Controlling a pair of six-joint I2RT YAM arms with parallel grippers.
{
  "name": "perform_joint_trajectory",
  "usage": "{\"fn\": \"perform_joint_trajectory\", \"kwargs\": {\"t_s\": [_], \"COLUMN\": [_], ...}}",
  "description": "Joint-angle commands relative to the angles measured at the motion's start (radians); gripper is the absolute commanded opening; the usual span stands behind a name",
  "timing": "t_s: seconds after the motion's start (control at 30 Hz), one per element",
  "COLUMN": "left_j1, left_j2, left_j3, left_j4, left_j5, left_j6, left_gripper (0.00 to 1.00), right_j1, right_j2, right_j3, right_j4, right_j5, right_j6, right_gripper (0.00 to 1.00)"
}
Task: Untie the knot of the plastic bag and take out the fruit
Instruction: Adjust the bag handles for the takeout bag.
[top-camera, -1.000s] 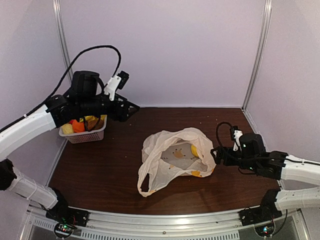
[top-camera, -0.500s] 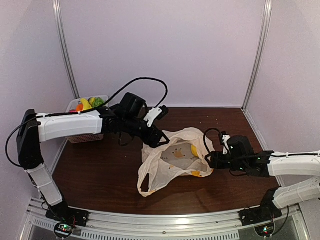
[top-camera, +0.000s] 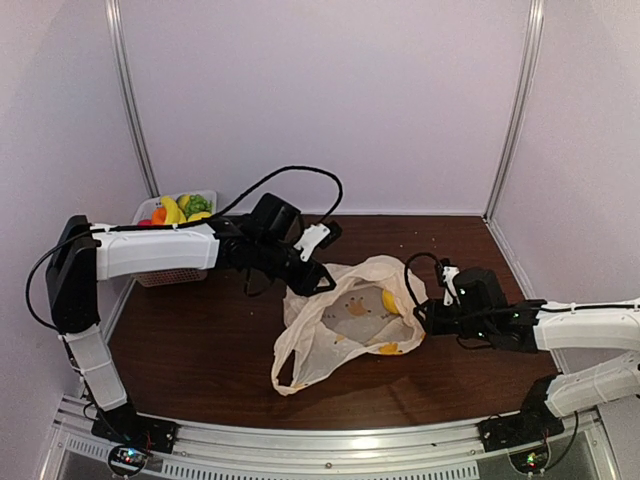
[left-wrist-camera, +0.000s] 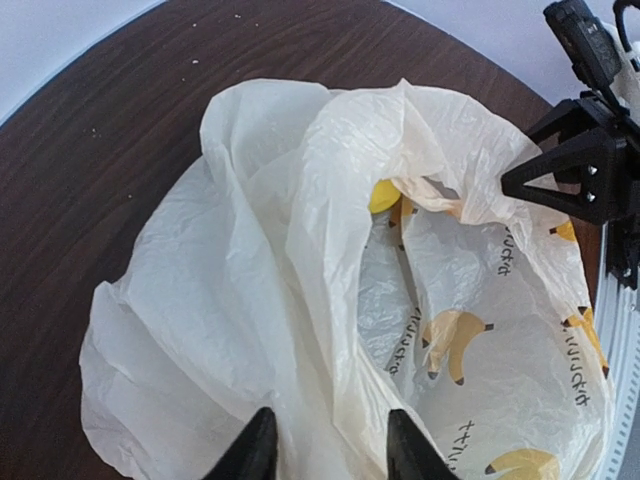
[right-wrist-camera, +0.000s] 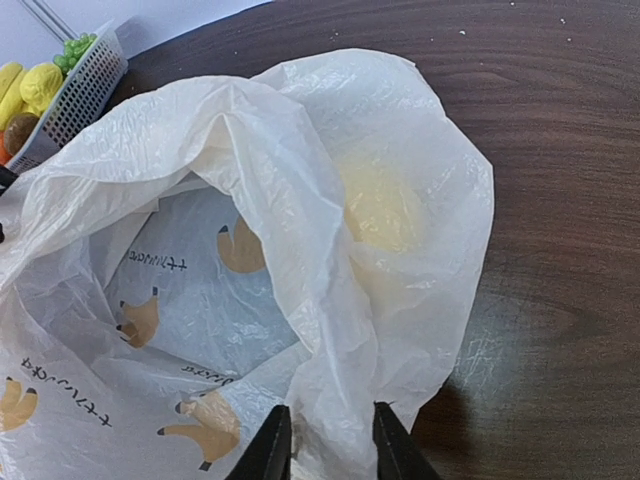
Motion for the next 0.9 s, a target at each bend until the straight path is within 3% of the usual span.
{"fn": "perform_joint_trajectory", "kwargs": {"t_s": [0.0,0.2,0.53,0.67,0.77,0.87], "left_j1": [0.002,-0.005,-0.078,-0.09,-0.09,-0.089], "left_j2": [0.008,-0.009,-0.092,-0.1,-0.103,-0.104], "left_j3": [-0.001,-0.006,-0.065,-0.077,-0.077,-0.075], "left_j4": [0.0,-0.005,0.082,0.083,0.065,0.058], "left_j5": [0.046,0.095,0.233,0.214,0.143,0.118], "left_j6": [-0.008,-0.013,0.003,-0.017,-0.035,-0.045], "left_gripper": [0.28,0.0,0.0,0.0,0.0,0.0], "right_j1": [-0.004,-0.004,-0.049,-0.065,-0.067,-0.062], "right_j2": [0.018,0.04,0.092,0.127,0.122,0.064], "right_j3": [0.046,0.072,0.165,0.204,0.236,0.224], "right_j4": [0.001,-0.001,-0.052,-0.074,-0.103,-0.113], "right_j5": [0.029,0.055,0.113,0.102,0.067,0.036], "right_j6": [-0.007,-0.026,-0.112,-0.126,-0.138,-0.146], "right_gripper": [0.25,0.2,0.17,0.17,0.27,0.46]}}
